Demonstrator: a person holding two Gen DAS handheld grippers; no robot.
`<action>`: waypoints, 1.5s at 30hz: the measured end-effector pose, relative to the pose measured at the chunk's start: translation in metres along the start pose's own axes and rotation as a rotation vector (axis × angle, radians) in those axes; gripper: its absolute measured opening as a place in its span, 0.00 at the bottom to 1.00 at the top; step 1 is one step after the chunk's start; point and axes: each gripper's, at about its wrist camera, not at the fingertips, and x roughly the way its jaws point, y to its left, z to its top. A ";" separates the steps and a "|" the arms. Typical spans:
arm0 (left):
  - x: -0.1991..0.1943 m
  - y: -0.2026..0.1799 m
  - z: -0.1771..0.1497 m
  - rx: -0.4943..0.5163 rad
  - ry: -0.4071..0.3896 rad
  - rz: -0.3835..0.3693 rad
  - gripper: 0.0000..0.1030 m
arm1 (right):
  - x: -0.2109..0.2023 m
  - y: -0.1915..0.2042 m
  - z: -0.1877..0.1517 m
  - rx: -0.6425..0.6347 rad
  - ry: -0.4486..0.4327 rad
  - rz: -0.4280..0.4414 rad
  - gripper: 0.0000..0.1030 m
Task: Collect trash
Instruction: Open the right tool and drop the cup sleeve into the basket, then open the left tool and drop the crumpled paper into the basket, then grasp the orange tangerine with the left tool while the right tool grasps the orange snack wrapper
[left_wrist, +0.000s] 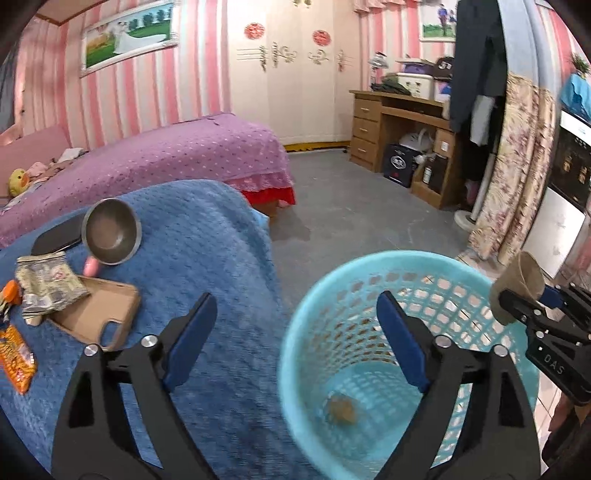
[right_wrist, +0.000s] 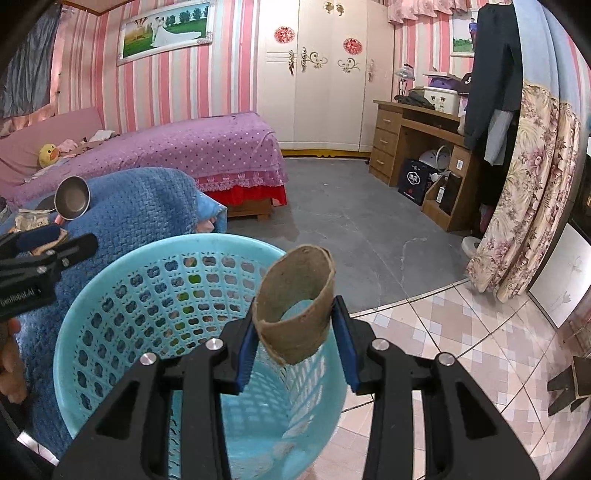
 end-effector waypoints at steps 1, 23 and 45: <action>-0.002 0.005 0.000 -0.006 -0.002 0.008 0.86 | 0.001 0.000 0.000 0.000 0.000 0.001 0.37; -0.076 0.146 -0.012 -0.092 -0.046 0.218 0.95 | -0.008 0.068 0.020 0.047 -0.048 -0.051 0.92; -0.110 0.327 -0.074 -0.242 -0.021 0.383 0.95 | -0.007 0.227 0.032 -0.076 -0.071 0.021 0.95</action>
